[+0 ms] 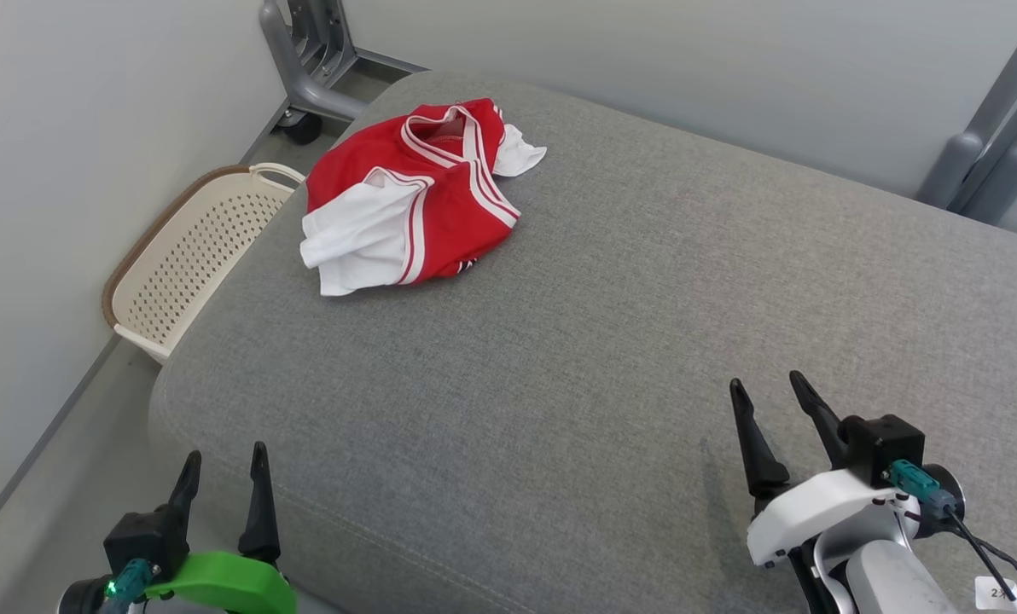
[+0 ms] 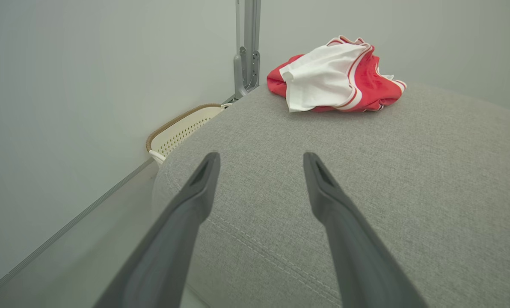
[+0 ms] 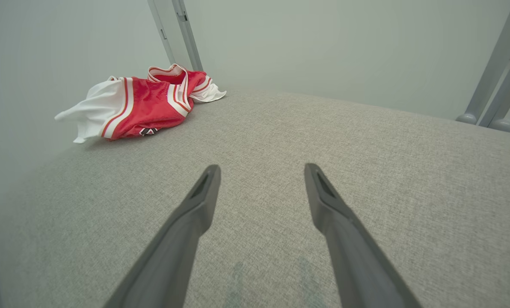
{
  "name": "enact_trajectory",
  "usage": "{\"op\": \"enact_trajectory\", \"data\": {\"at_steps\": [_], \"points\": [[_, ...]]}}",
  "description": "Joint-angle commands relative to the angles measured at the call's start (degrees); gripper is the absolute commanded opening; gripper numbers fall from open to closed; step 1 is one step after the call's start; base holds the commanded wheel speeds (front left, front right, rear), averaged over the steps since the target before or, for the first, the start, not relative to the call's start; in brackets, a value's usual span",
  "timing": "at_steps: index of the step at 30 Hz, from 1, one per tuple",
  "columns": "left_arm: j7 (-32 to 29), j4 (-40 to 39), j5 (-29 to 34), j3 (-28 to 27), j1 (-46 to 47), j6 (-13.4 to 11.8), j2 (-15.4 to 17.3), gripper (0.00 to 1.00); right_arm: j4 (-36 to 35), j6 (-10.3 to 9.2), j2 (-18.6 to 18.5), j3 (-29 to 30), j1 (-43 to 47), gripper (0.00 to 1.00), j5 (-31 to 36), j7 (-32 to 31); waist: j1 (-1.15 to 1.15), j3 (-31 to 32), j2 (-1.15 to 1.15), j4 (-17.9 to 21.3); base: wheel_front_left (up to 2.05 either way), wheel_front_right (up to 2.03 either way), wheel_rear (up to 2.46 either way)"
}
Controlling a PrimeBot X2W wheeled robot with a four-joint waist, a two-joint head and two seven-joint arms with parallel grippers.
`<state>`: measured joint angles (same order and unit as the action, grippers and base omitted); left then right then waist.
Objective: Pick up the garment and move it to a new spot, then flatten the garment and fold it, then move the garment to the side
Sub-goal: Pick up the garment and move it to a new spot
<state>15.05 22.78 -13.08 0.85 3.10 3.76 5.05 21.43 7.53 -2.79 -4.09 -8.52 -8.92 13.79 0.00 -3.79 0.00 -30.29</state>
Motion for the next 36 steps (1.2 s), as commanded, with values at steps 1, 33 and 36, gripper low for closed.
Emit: {"op": "enact_trajectory", "data": {"at_steps": [1,33,36], "points": [[0.1,0.1,-0.8,-0.2,1.2,0.3,-0.2,1.00,-0.4,-0.09,-0.2,-0.1,-0.3,1.00,0.6,-0.2,0.00,-0.2,0.00,0.0,0.00,0.00,0.00],[-37.9,21.8,-7.8,17.7,52.7,3.7,12.2,1.00,-26.8,-0.09,-10.3,-11.4,-6.5,1.00,6.0,-14.0,0.00,-24.7,0.00,12.5,0.00,0.00,0.00],[-38.8,24.8,-8.0,17.9,54.0,3.5,12.7,1.00,-28.2,-0.09,-10.9,-11.3,-6.6,1.00,6.0,-14.6,0.00,-26.1,0.00,13.2,0.00,0.00,0.00]]}}
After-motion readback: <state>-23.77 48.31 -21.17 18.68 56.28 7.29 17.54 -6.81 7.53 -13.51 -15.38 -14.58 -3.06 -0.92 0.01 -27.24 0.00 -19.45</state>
